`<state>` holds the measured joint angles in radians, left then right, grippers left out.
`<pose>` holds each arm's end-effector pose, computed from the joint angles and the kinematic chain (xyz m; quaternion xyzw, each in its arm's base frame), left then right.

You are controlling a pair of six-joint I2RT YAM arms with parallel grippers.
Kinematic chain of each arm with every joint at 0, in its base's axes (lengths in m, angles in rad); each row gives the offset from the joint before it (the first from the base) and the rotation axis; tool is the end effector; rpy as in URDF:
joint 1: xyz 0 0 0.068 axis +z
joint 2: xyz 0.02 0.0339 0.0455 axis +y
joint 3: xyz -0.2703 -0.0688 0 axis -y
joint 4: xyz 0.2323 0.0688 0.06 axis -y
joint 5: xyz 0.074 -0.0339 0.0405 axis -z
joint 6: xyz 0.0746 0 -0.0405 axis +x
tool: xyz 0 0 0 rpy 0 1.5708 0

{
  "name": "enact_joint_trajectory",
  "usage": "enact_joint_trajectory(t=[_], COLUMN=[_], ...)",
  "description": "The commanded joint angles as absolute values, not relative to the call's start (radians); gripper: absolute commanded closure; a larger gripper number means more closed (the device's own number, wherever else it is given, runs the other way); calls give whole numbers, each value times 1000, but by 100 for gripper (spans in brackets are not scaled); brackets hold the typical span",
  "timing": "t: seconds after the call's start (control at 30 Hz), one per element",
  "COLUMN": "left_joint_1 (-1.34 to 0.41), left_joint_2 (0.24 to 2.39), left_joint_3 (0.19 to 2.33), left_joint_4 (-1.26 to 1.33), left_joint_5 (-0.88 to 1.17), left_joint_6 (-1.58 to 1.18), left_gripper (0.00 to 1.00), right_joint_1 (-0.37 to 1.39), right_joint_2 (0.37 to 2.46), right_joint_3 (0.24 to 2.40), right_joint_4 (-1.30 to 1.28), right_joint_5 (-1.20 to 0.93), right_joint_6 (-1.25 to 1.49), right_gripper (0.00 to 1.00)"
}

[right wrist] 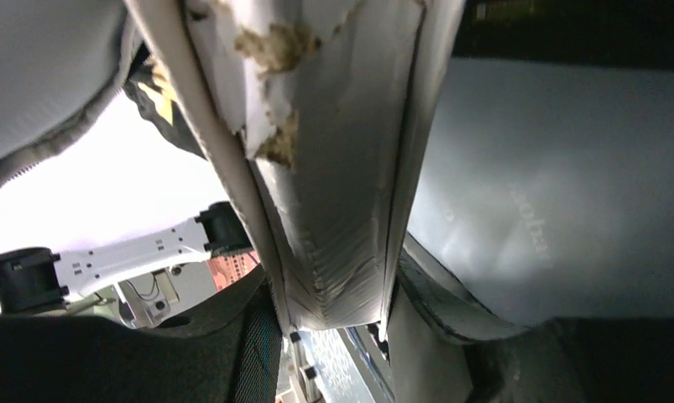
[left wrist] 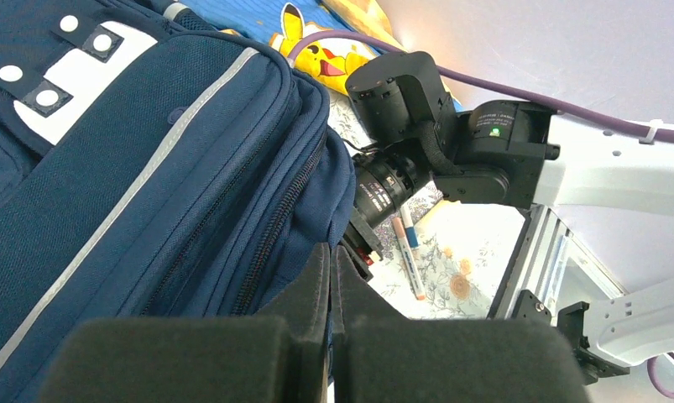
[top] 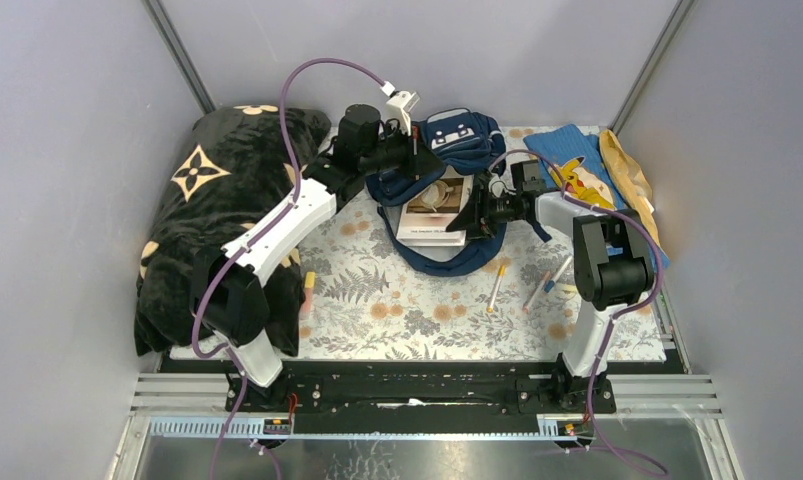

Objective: Pack the student bag
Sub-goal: Place the book in the student bag.

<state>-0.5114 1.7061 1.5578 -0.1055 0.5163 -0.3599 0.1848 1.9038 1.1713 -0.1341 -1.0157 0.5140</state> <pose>0.3565 -0.2423 0.3715 0.2136 0.7507 -0.4327 0.4512 0.3762 0.1348 0.1719 -0.0310 0.8366 0.5320 0.1269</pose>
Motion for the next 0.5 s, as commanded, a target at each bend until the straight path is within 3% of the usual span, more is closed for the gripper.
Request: enact_joint_trajectory(t=[0.0,0.13,0.27,0.4,0.47], left_joint_1=[-505,-504,-505,-505,-505], left_joint_2=[1657,1645,1646,1635,1627], left_joint_3=[1556,1541,1525,1512,1509], left_joint_4=[-3,33,53,59,59], left_joint_5=[579,605,664,671,668], left_joint_6=[-350,-348,-366,-376,-376], left_gripper=[100,100,100,100,100], right_joint_1=[179,181,180,180,179], right_joint_2=[1838,1846,1883,1860,1796], right_joint_3=[1191,1195,1255,1292,1237], right_joint_4=[-306,-318,-235,-94,7], right_joint_5=[-1057,-1062,-1021,-870,-804], right_joint_6=[361,360,465,619,676], right_gripper=[69,67,52,19,7])
